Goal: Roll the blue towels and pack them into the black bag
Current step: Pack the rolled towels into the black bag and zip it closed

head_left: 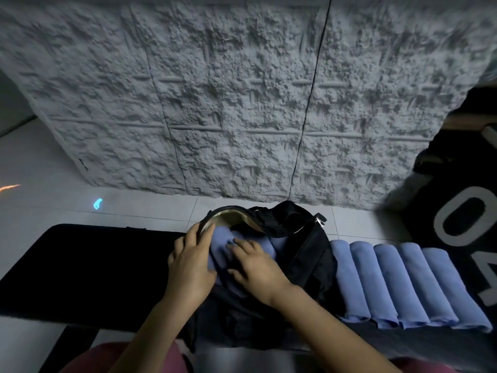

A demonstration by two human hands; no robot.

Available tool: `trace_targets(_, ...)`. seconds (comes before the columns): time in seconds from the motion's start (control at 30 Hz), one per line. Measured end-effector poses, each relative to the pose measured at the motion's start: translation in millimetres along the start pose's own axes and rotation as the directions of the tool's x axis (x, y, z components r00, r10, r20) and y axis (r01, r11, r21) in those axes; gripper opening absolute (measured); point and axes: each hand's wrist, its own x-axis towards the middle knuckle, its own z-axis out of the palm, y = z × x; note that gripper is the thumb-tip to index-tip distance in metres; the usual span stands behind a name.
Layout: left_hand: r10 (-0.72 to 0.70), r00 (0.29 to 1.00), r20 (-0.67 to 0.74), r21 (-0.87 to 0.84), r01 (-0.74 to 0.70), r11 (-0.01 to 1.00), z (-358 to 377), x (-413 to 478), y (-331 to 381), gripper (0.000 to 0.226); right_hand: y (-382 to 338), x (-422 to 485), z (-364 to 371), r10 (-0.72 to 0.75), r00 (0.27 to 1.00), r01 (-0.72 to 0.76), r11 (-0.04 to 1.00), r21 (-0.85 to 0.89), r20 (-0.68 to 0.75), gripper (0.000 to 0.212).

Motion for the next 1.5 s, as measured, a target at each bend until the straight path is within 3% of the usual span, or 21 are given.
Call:
trace_targets(0.1, 0.013, 1.0, -0.015, 0.031, -0.012, 0.999, 6.0, -2.2, 0.7, 0.085, 29.8, -40.1, -40.4, -0.023, 0.964, 0.031, 0.999, 0.028, -0.266, 0.032)
trace_targets(0.17, 0.015, 1.0, -0.023, 0.038, -0.014, 0.999, 10.7, -3.0, -1.5, 0.084, 63.6, -64.6, -63.9, 0.156, 0.888, -0.153, 0.987, 0.042, -0.433, 0.022)
trace_targets(0.23, -0.001, 1.0, -0.025, 0.047, 0.002, 0.999, 14.4, -2.9, -3.1, 0.083, 102.5, -83.4, -80.4, 0.431, 0.75, -0.431, 0.894, 0.123, -0.501, 0.018)
trace_targets(0.33, -0.029, 0.999, -0.02, 0.043, 0.03, 0.999, 17.5, -2.0, -2.2, 0.084, 150.3, -97.3, -73.6, 0.727, 0.621, -0.74, 0.667, 0.085, -0.293, 0.022)
trace_targets(0.43, -0.038, 0.999, 0.002, 0.033, 0.038, 0.999, 17.6, -1.1, 0.7, 0.087, 168.7, -95.3, -40.1, 0.829, 0.551, -0.799, 0.558, 0.225, -0.101, 0.034)
trace_targets(0.57, -0.01, 1.0, -0.001, 0.055, 0.01, 0.998, 16.4, -1.0, -0.8, 0.09, 166.9, -83.4, -22.9, 0.841, 0.537, -0.836, 0.541, 0.094, -0.066, 0.036)
trace_targets(0.73, 0.029, 1.0, -0.01, 0.122, -0.028, 0.992, 18.5, -0.6, -2.2, 0.088, 160.6, -82.6, -13.1, 0.824, 0.562, -0.818, 0.567, 0.096, -0.068, 0.039)
trace_targets(0.87, 0.285, 0.948, -0.141, 0.301, -0.233, 0.925, 17.1, 8.2, 15.5, 0.059, 152.6, -85.3, -3.7, 0.832, 0.553, -0.82, 0.554, 0.142, -0.05, 0.046)
trace_targets(0.97, 0.496, 0.867, -0.058, 0.46, -0.418, 0.783, 7.1, 30.5, 37.2, 0.044, 150.1, -84.5, -13.8, 0.852, 0.523, -0.795, 0.497, 0.347, -0.021, 0.062)
trace_targets(1.03, 0.586, 0.803, 0.111, 0.586, -0.53, 0.614, 1.2, 48.9, 46.3, 0.036, 139.8, -88.8, -24.3, 0.84, 0.537, -0.744, 0.513, 0.428, -0.073, 0.065)
trace_targets(1.07, 0.599, 0.777, 0.194, 0.632, -0.566, 0.529, -1.0, 58.5, 48.3, 0.03, 131.8, -94.5, -29.4, 0.809, 0.563, -0.711, 0.577, 0.402, -0.166, 0.058)
trace_targets(1.13, 0.619, 0.73, 0.288, 0.665, -0.618, 0.419, -0.9, 76.7, 47.9, 0.025, 111.3, -108.0, -43.3, 0.615, 0.636, -0.651, 0.752, 0.103, -0.466, 0.03)
trace_targets(1.17, 0.623, 0.716, 0.314, 0.653, -0.64, 0.406, 0.8, 85.6, 47.4, 0.032, 104.2, -112.3, -52.8, 0.505, 0.667, -0.615, 0.788, -0.023, -0.548, 0.027)
trace_targets(1.2, 0.616, 0.717, 0.326, 0.639, -0.647, 0.415, 0.8, 93.2, 48.1, 0.042, 103.5, -113.5, -64.4, 0.504, 0.689, -0.599, 0.8, -0.018, -0.52, 0.028)
trace_targets(1.23, 0.603, 0.729, 0.324, 0.618, -0.646, 0.448, -1.2, 100.6, 49.8, 0.051, 106.1, -111.4, -78.4, 0.591, 0.69, -0.601, 0.79, 0.124, -0.419, 0.031)
trace_targets(1.3, 0.577, 0.76, 0.299, 0.499, -0.64, 0.585, -5.4, 115.4, 52.9, 0.073, 116.2, -103.7, -103.3, 0.708, 0.701, -0.596, 0.643, 0.48, -0.079, 0.041)
trace_targets(1.37, 0.548, 0.788, 0.28, 0.292, -0.613, 0.734, -6.9, 130.9, 49.3, 0.087, 111.5, -100.0, -125.2, 0.606, 0.793, -0.494, 0.579, 0.649, 0.063, 0.061)
trace_targets(1.43, 0.537, 0.806, 0.249, 0.119, -0.575, 0.809, -8.3, 141.9, 44.9, 0.088, 98.2, -93.4, -136.5, 0.42, 0.902, -0.299, 0.433, 0.85, 0.104, 0.075)
trace_targets(1.5, 0.528, 0.813, 0.246, 0.031, -0.551, 0.834, -9.5, 147.5, 43.6, 0.084, 78.8, -81.6, -138.3, 0.226, 0.964, -0.203, 0.272, 0.94, 0.143, 0.063)
